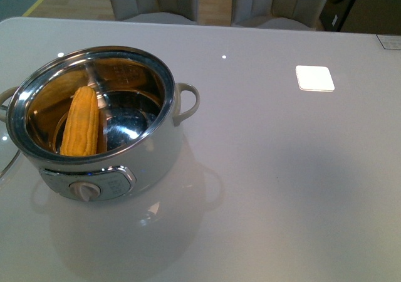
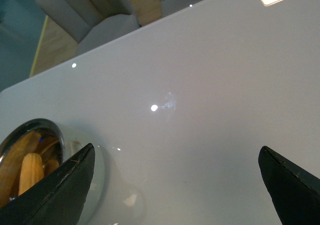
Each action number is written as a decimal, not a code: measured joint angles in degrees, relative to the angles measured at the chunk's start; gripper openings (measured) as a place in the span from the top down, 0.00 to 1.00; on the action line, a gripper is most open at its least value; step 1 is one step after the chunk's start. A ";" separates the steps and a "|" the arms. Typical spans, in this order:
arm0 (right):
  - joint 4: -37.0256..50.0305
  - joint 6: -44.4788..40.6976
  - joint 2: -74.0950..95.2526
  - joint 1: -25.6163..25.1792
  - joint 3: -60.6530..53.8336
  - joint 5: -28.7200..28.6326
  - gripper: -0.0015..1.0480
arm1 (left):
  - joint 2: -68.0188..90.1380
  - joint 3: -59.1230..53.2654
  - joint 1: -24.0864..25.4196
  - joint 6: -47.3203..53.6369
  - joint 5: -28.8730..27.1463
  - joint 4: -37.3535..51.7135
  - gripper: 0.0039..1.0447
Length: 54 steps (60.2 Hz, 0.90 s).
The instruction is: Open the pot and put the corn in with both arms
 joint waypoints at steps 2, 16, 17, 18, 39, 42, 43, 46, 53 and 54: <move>-0.04 -0.24 -0.42 -0.09 -0.13 0.13 0.08 | 0.00 0.00 0.00 0.00 0.00 0.00 0.06; 17.14 -9.55 -0.22 -0.59 -6.10 2.05 0.20 | 0.00 0.00 0.00 0.00 0.02 0.00 0.06; 21.53 -12.26 -0.44 -0.90 -7.91 1.84 0.23 | 0.00 0.00 0.00 0.00 0.00 0.00 0.06; 23.45 -14.34 -0.57 -1.11 -8.74 1.70 0.25 | 0.00 0.00 0.00 0.00 0.00 0.00 0.06; 30.64 -29.20 -12.39 -7.65 -18.88 -4.11 0.85 | 0.00 0.00 0.00 0.00 0.00 0.00 0.06; 29.73 -29.44 -14.14 -8.28 -19.52 -4.83 0.94 | 0.00 0.00 0.00 0.00 0.00 0.00 0.06; 29.33 -29.53 -14.86 -8.55 -19.74 -5.01 0.97 | 0.00 0.00 0.00 0.00 0.00 0.00 0.06; 28.09 -29.97 -16.74 -9.25 -20.33 -5.53 0.98 | 0.00 0.00 0.00 0.00 0.00 0.00 0.06; 25.29 -30.10 -20.70 -14.01 -21.51 -10.71 0.98 | 0.00 0.00 0.00 0.00 0.00 0.00 0.06; 24.83 -30.10 -21.35 -14.43 -21.70 -10.71 0.98 | 0.00 0.00 0.00 0.00 -0.02 0.00 0.06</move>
